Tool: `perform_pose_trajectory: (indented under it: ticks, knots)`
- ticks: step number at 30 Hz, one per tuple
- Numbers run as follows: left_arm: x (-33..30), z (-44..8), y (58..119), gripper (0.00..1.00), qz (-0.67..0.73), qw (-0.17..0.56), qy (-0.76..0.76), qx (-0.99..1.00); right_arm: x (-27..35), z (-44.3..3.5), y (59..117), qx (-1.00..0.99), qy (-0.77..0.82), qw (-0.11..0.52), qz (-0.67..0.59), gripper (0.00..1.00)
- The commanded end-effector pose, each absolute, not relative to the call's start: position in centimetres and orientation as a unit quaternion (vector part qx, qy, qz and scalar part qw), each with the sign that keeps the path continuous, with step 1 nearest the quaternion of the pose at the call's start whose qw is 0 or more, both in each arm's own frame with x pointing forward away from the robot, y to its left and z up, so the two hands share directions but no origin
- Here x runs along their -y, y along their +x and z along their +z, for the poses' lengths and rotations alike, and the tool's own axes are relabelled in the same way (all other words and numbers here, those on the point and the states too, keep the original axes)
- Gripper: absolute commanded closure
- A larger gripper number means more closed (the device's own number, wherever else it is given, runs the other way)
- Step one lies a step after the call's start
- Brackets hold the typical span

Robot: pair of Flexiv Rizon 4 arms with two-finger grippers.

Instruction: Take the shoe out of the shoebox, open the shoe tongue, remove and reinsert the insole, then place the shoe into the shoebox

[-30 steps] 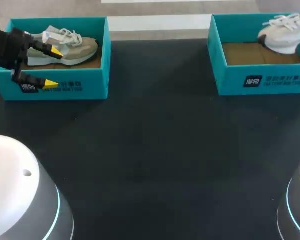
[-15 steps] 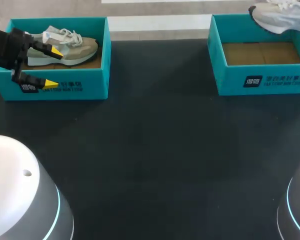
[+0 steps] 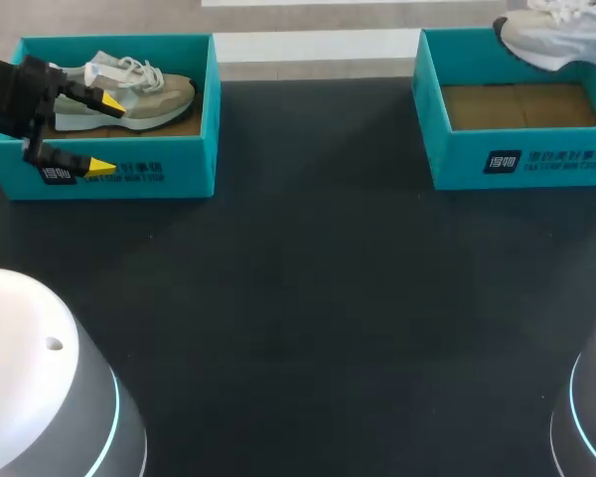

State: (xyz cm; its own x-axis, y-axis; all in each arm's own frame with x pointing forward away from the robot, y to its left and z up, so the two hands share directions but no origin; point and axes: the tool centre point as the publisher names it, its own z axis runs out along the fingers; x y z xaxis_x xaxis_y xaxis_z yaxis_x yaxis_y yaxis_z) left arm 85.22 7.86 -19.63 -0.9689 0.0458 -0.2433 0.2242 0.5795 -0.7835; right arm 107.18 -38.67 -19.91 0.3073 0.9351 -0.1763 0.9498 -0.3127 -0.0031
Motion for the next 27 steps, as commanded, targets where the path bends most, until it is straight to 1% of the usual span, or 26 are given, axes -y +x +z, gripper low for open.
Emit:
perform_pose_trajectory:
  ticks: [1,4,11,17,27]
  knots:
    - [-7.9,-19.6,85.2,0.00,-0.450,0.098,0.077,-0.884,37.4,-20.7,107.0,-0.583,0.806,0.071,-0.066,1.00]
    - [-7.9,-19.6,85.2,0.00,-0.450,0.098,0.077,-0.884,36.9,-21.6,107.1,-0.576,0.808,0.108,-0.063,1.00]
    - [-7.9,-19.6,85.2,0.00,-0.450,0.098,0.077,-0.884,36.6,-23.5,106.8,-0.564,0.810,0.150,-0.055,1.00]
    - [-7.9,-19.6,85.2,0.00,-0.450,0.098,0.077,-0.884,36.0,-24.8,106.6,-0.568,0.803,0.173,-0.053,1.00]
    - [-7.9,-19.6,85.2,0.00,-0.450,0.098,0.077,-0.884,35.3,-27.0,106.6,-0.572,0.799,0.176,-0.053,1.00]
